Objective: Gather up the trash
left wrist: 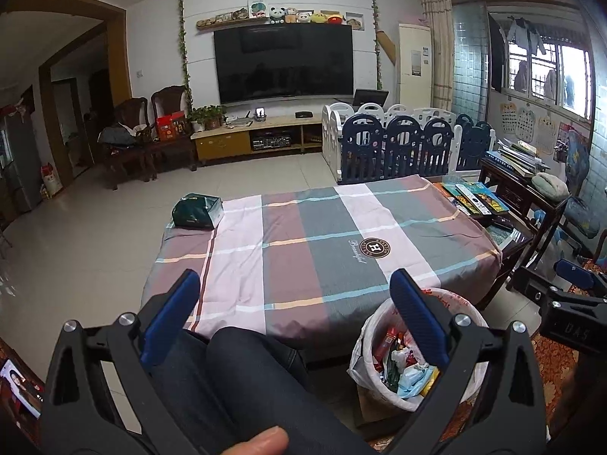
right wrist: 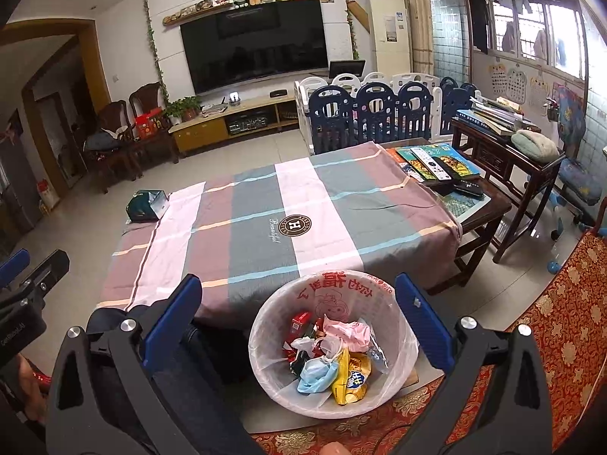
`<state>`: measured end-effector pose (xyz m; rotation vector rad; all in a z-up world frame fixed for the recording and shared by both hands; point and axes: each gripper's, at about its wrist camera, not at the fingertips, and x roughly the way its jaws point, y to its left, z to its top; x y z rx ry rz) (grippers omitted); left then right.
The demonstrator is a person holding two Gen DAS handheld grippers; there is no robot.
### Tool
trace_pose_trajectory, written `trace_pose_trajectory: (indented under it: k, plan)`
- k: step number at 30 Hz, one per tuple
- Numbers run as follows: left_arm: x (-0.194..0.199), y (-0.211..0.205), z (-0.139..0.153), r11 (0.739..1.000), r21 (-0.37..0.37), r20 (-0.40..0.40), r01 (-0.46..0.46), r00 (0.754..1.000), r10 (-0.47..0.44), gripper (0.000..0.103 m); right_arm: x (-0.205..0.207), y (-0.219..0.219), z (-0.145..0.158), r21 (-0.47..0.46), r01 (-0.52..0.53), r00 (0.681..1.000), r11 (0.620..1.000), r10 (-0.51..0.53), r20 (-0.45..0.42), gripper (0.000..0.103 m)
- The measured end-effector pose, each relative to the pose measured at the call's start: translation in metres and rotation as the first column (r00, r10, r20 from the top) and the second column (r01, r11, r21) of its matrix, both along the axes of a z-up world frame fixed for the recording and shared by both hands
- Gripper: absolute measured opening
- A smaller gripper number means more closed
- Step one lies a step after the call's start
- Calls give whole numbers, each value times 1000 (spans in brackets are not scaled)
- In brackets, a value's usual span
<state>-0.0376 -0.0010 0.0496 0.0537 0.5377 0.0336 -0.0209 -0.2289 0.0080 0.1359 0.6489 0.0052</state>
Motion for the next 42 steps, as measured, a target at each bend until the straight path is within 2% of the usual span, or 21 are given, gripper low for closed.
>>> trace_pose_trajectory:
  k: [26,42]
  plan:
    - [4,2,-9,1000,-16,-23,-7,1000,7,100,-1,8,-2,-59,-2,1000,998,3,6,100]
    - [6,3,-13,1000,-25,-46,-6,999,5,100,1,8,-5,-62,-6,1000,998,6,-7,100]
